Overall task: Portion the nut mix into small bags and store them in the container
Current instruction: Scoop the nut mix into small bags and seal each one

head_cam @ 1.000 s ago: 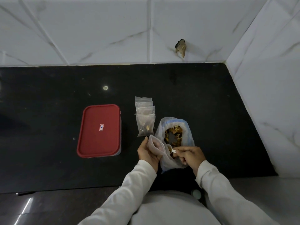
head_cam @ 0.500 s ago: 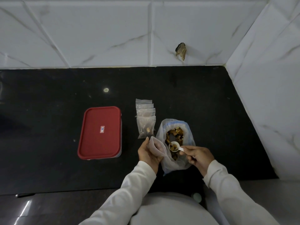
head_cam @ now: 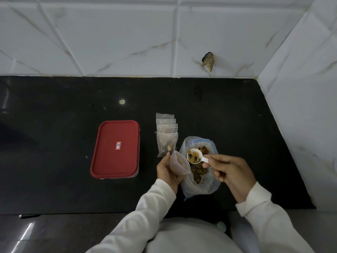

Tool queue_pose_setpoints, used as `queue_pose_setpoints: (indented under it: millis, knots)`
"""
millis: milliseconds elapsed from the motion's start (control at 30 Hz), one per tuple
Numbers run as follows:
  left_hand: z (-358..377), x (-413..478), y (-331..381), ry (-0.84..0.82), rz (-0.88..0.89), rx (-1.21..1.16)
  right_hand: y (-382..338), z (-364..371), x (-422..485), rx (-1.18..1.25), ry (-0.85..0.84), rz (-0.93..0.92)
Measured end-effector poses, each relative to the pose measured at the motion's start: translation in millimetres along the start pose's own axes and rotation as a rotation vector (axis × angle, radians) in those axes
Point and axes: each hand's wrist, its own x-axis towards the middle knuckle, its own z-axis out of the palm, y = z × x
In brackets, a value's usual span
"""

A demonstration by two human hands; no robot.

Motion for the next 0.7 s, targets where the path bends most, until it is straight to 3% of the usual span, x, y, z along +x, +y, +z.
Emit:
queue_pose_setpoints:
  millis: [300,433,600,700]
  knots:
    - [-1,3,2,-0.008,-0.007,0.045,5,11,2,-0.427,-0.001,-0.222]
    - [0,6,0,-0.021,0.001,0.054,12,14,6,-0.734,0.047,-0.532]
    - [3,6,-3,-0.039,-0.003,0.040,29,20,12,-0.917,0.072,-0.772]
    - [4,6,0,-0.056,0.001,-0.006,31,25,11,-1.049,0.172,-1.022]
